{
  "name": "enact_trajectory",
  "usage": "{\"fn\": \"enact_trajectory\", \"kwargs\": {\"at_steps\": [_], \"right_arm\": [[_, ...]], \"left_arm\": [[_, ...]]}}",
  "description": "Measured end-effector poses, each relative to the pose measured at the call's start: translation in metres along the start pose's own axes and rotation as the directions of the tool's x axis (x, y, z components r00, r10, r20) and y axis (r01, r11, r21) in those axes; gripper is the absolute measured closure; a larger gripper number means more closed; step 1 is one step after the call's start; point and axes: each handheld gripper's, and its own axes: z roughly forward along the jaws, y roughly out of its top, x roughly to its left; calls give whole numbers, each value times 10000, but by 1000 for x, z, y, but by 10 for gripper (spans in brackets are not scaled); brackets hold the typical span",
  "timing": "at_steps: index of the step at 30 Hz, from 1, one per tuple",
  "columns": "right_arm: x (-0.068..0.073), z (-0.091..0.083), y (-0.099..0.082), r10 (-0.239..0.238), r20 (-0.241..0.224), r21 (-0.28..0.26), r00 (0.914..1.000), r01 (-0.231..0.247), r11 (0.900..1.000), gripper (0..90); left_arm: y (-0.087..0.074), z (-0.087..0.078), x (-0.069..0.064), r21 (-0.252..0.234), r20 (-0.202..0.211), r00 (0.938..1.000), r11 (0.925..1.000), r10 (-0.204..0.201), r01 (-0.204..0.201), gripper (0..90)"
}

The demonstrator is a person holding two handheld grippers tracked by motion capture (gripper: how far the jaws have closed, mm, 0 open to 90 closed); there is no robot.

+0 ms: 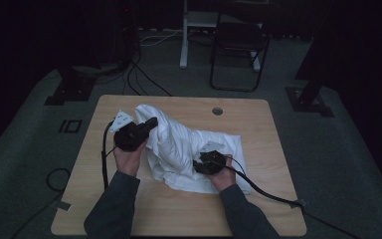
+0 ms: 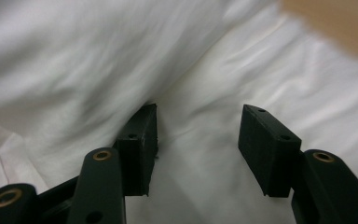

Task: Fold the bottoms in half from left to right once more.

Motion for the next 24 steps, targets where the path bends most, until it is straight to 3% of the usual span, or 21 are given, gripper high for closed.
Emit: {"fn": "enact_trajectory", "kwargs": {"at_steps": [2,4,7,10,12,13,14,16,17,18,19,24], "right_arm": [[4,12,-4,-112,-30,346,9999,113,9993,458],[6,14,-4,-79,-35,230,10000,80,9997,458],[11,19,-5,174,-485,-121,9987,-180,9998,461],[15,20,-5,-7,-1146,-265,9934,-23,9996,446],[15,17,-5,-216,-1232,-252,9921,186,9995,440],[15,3,-5,-705,-867,-470,9937,666,9967,419],[11,-7,-7,-781,-642,-746,9949,732,9945,420],[1,-19,-12,-362,-188,-1006,9992,342,9943,415],[-12,-22,-22,243,597,-613,9979,-206,9979,402],[-12,-22,-22,243,597,-613,9979,-206,9979,402],[-21,-16,-31,628,786,-267,9949,-609,9978,396],[-15,-3,-36,661,851,-63,9942,-658,9978,418]], "left_arm": [[1,0,-4,54,117,9998,9999,135,-136,890],[2,1,-8,64,176,9996,9997,227,-228,890],[5,5,-17,79,461,9980,9990,433,-437,890],[6,10,-24,131,629,9962,9981,595,-604,890],[5,14,-27,187,756,9951,9976,645,-661,890],[4,16,-28,237,808,9946,9975,650,-672,890],[3,17,-30,295,825,9942,9970,684,-710,890],[1,20,-32,390,888,9932,9961,751,-788,890],[1,22,-33,418,911,9930,9959,757,-798,890],[1,23,-34,434,954,9925,9957,768,-812,890],[1,25,-37,440,1014,9919,9958,760,-808,890],[2,37,-51,546,1357,9865,9935,921,-1003,890]]}}
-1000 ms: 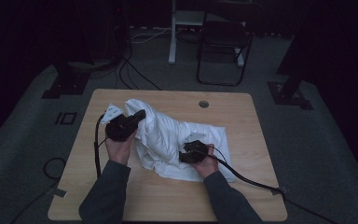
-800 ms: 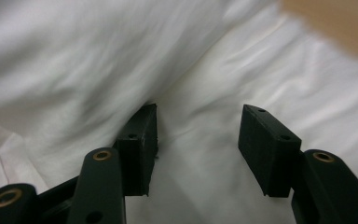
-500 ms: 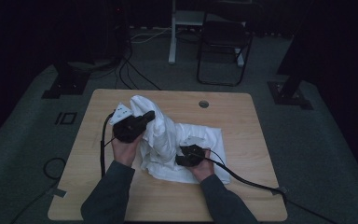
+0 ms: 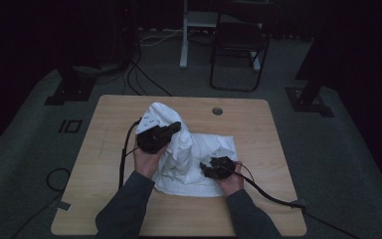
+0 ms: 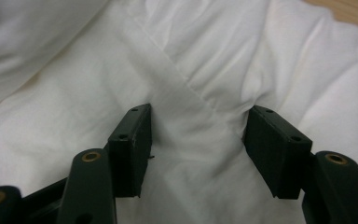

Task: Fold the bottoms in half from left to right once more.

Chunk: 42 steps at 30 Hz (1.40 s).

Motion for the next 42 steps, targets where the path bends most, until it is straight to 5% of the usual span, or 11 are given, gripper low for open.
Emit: {"fn": "enact_trajectory", "kwargs": {"at_steps": [6,9,12,13,16,18,22,30,36,37,42], "right_arm": [[7,3,5,-301,-537,42,9981,304,9995,413],[-2,-10,5,-13,-845,-246,9964,-8,9997,397],[-16,-25,2,22,-289,-412,9996,-34,9991,396],[-37,-40,0,484,251,-520,9985,-470,9975,407],[-57,-55,-2,1070,449,-918,9933,-1025,9905,412],[-66,-67,0,1318,427,-1281,9904,-1254,9838,410],[-67,-81,6,1285,223,-1819,9915,-1224,9757,396],[-55,-87,25,1011,-749,-2525,9921,-1169,9605,348],[-53,-63,40,984,-1408,-2175,9851,-1277,9677,604],[-54,-53,41,1039,-1568,-1878,9822,-1329,9732,766],[-56,-43,40,1243,-1506,-1565,9807,-1479,9765,843]], "left_arm": [[-6,28,-21,366,682,9972,9988,311,-337,889],[-21,46,-29,794,1104,9938,9965,157,-246,889],[-35,59,-35,1216,1281,9917,9922,114,-272,888],[-44,65,-39,1424,1393,9902,9894,83,-283,888],[-55,72,-45,1756,1473,9889,9835,184,-444,886],[-74,85,-52,2313,1552,9877,9715,166,-527,885],[-95,99,-57,2812,1629,9866,9584,28,-491,884],[-100,101,-61,2788,1564,9877,9592,34,-474,878],[-98,98,-62,2769,1637,9865,9598,-4,-455,876],[-96,96,-62,2773,1670,9860,9598,-36,-435,874],[-90,90,-59,2879,1877,9815,9575,-388,-173,702]]}}
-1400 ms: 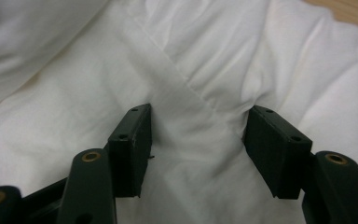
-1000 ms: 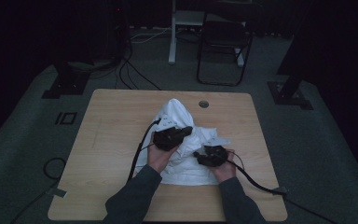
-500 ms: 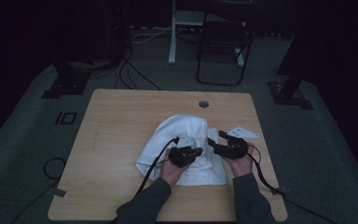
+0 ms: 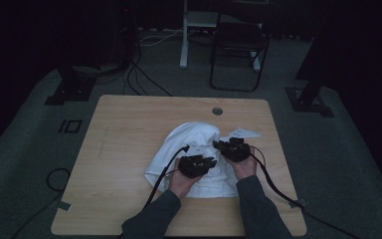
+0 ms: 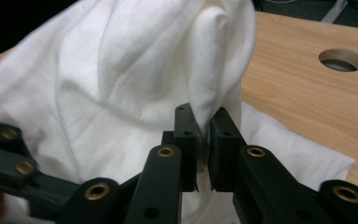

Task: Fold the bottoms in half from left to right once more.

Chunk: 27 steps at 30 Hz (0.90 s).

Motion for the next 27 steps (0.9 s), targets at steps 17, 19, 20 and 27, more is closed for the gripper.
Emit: {"fn": "enact_trajectory", "kwargs": {"at_steps": [17,19,20,27], "right_arm": [[-7,11,-3,-6,403,410,9992,-11,9992,841],[-8,12,-4,63,383,417,9992,-79,9991,840],[-9,12,-5,109,381,434,9992,-125,9990,840],[-14,13,-11,337,528,629,9980,-370,9973,748]], "left_arm": [[20,-102,90,-1669,-2502,9588,9815,-1343,940,588],[9,-95,100,-1418,-2083,9645,9807,-1621,1342,588],[9,-95,100,-1418,-2083,9645,9807,-1621,1342,588],[-13,-65,88,-774,-1365,9796,9875,-1472,1376,580]]}}
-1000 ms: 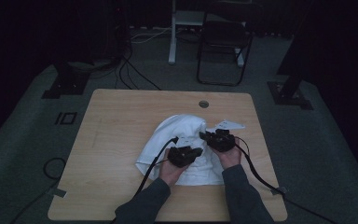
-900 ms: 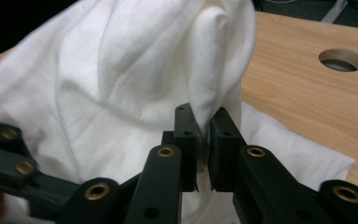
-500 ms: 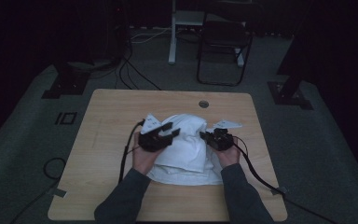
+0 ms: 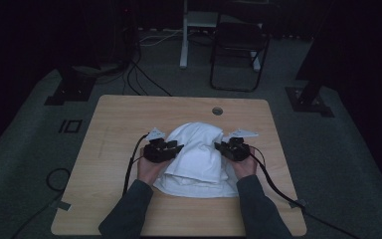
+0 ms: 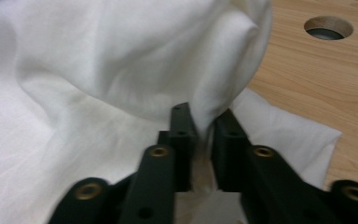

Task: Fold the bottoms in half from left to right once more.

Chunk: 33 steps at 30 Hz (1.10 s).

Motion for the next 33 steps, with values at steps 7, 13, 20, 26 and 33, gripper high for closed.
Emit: {"fn": "enact_trajectory", "kwargs": {"at_steps": [7,13,20,26,33], "right_arm": [[6,-23,2,-145,370,-459,9992,162,9988,584],[19,-35,5,-398,-248,-994,9989,372,9944,571],[30,-15,12,-786,-838,-773,9934,721,9944,470],[28,-25,14,-755,-515,-923,9958,706,9932,894],[7,-55,13,-110,-231,-1548,9997,73,9879,896]], "left_arm": [[-2,1,-3,-54,-227,9997,10000,21,-23,581],[-1,2,-7,-127,-396,9992,9999,84,-89,581],[1,4,-13,-75,-532,9979,9993,372,-377,580],[-1,3,-12,-133,-607,9977,9994,298,-307,571],[-2,3,-14,-224,-453,9987,9995,231,-241,548]]}}
